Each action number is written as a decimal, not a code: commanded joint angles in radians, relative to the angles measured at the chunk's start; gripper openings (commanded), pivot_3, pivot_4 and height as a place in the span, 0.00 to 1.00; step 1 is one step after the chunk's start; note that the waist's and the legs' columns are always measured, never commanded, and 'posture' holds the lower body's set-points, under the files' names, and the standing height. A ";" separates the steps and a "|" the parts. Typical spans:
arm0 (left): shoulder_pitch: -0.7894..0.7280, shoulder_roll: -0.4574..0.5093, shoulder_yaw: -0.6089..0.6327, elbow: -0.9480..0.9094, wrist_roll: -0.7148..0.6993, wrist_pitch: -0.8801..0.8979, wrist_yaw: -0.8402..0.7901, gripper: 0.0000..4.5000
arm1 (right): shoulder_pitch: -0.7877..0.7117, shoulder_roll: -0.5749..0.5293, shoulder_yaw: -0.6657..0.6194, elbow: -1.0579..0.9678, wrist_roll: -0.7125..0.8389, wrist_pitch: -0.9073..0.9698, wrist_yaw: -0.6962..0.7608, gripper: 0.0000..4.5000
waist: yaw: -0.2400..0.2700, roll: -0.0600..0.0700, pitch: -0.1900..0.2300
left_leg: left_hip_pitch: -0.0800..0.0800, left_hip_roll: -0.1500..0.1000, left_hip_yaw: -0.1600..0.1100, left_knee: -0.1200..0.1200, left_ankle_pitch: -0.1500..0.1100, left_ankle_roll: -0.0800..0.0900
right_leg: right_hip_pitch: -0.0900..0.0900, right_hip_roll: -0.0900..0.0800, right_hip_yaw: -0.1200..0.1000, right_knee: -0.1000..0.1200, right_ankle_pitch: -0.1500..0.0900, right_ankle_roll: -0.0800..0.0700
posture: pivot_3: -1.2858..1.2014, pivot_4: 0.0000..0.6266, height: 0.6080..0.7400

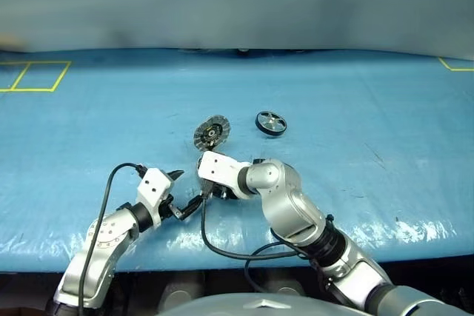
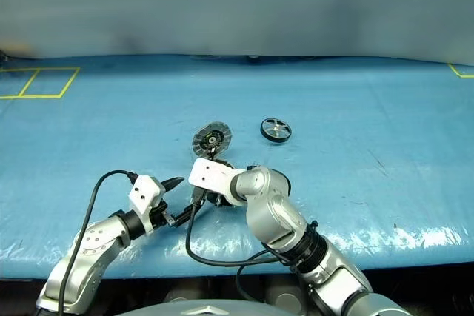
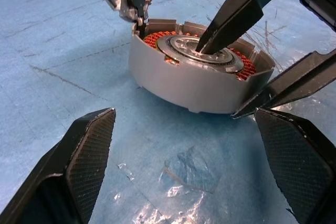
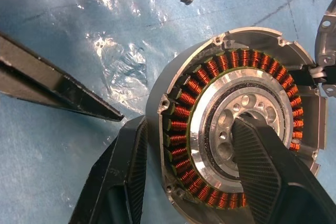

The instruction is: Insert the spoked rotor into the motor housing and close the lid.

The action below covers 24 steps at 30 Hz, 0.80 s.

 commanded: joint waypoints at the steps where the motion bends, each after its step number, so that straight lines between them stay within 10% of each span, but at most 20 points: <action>1: 0.003 0.012 0.004 -0.051 0.002 0.003 -0.004 1.00 | 0.011 0.010 0.031 -0.023 0.055 0.102 -0.033 0.46 | 0.000 0.000 0.000 | 0.000 0.000 0.000 0.000 0.000 0.000 | -0.001 0.000 0.000 0.000 0.000 0.000 | 0.52 0.24 1.00; 11: -0.020 0.016 0.002 -0.042 0.006 0.004 -0.007 1.00 | 0.012 -0.012 0.069 -0.077 0.186 0.161 -0.121 0.46 | -0.002 0.000 0.000 | 0.000 0.000 -0.001 0.000 0.000 0.000 | -0.002 0.000 -0.002 -0.001 0.000 0.000 | 0.52 0.24 1.00; 14: -0.025 0.012 -0.002 -0.037 0.007 0.002 -0.012 1.00 | 0.042 0.092 -0.047 -0.112 0.275 0.195 -0.147 0.73 | 0.000 0.000 0.000 | 0.000 0.000 -0.001 0.000 0.000 0.000 | -0.001 0.000 -0.002 -0.001 0.000 0.000 | 0.52 0.24 1.00; 24: -0.044 -0.003 -0.023 -0.013 0.016 0.000 -0.031 1.00 | 0.035 0.234 -0.285 -0.195 0.529 0.316 -0.202 0.73 | -0.001 0.000 0.001 | -0.001 0.000 -0.002 -0.001 0.000 0.000 | -0.002 0.000 -0.002 -0.001 0.000 0.000 | 0.52 0.24 1.00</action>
